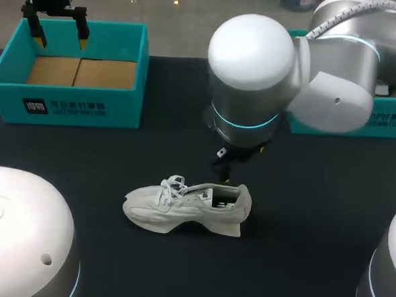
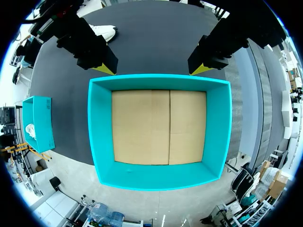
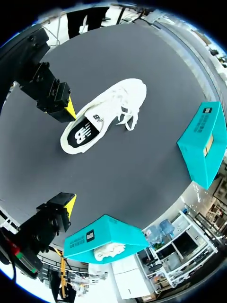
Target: Take the shoe out of the shoebox, open the shoe tongue, remove and reinsert the insole, then place the shoe into the shoebox
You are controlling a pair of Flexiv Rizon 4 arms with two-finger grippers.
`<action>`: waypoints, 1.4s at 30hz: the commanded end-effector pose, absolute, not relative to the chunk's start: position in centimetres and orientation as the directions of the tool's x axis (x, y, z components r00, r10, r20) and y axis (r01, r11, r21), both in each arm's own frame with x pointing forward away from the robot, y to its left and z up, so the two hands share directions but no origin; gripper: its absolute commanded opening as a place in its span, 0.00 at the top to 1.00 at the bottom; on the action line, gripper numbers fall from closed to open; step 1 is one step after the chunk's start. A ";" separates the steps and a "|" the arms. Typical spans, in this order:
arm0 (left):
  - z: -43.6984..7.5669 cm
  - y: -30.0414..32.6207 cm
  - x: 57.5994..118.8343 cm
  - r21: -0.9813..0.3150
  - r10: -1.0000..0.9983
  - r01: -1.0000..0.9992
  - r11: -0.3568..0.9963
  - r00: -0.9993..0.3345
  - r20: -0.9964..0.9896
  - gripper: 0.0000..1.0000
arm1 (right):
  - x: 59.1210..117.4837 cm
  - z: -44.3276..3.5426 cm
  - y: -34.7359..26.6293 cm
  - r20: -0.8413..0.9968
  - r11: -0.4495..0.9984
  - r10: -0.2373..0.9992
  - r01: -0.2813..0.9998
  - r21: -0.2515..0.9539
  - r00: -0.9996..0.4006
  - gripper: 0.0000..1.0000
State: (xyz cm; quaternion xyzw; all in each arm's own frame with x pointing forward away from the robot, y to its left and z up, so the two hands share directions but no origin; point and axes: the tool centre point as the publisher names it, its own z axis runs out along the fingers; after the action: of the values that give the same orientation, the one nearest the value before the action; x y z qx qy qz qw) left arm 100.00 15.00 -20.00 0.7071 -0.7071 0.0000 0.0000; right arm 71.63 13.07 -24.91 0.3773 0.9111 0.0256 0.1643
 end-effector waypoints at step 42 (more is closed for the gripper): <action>-20.0 15.0 100.0 0.000 -1.000 -1.000 0.000 0.000 0.000 0.00 | 75.3 -25.9 7.7 -0.220 0.711 0.012 -0.146 0.688 -0.975 0.00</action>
State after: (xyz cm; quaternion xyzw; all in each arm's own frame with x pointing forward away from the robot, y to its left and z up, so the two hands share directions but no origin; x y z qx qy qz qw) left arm 100.00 14.99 -20.00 0.7071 -0.7071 0.0000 0.0000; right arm 75.65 8.13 -25.58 -0.0217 0.9640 0.2433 0.1050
